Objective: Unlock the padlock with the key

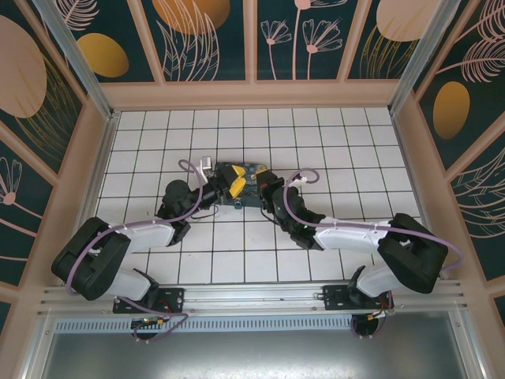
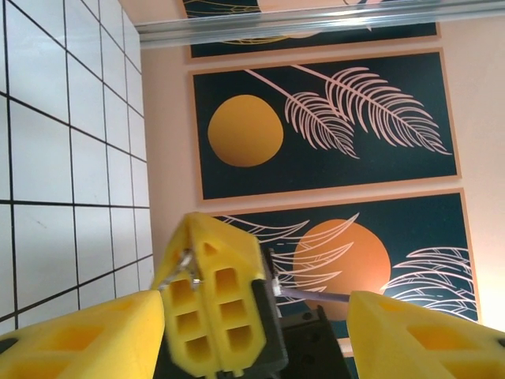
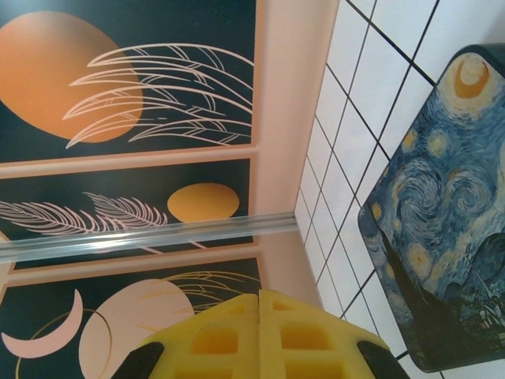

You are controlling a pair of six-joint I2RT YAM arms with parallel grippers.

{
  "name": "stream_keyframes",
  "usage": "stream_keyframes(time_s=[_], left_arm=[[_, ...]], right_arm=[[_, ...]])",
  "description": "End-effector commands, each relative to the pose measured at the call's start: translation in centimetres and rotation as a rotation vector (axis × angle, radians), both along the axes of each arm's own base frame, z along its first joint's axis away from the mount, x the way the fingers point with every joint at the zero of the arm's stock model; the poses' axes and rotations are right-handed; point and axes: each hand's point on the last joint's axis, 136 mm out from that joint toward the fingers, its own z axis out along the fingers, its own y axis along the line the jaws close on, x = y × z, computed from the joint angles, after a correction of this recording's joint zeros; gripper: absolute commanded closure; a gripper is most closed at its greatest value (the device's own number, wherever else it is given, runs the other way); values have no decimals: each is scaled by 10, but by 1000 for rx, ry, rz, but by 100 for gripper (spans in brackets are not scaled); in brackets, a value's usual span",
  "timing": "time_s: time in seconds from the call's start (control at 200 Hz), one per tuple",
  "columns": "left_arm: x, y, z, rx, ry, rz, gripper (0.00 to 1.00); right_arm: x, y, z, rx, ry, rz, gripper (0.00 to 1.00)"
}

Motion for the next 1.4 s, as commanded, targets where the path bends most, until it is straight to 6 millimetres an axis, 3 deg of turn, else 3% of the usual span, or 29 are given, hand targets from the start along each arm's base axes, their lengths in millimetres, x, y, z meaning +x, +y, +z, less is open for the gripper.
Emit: stream_keyframes(time_s=[0.0,0.385,0.891,1.391], left_arm=[[-1,-1,11,-32,-52,1,37],[3,6,-18,74,-39,61,38],[4,4,-11,51,-68,57,44],[3,7,-6,29,-77,65,54]], right_arm=[[3,15,28,119,-42,25,100],[0,12,35,106,-56,21,100],[0,33,36,147,-53,65,100],[0,30,21,149,-17,44,100]])
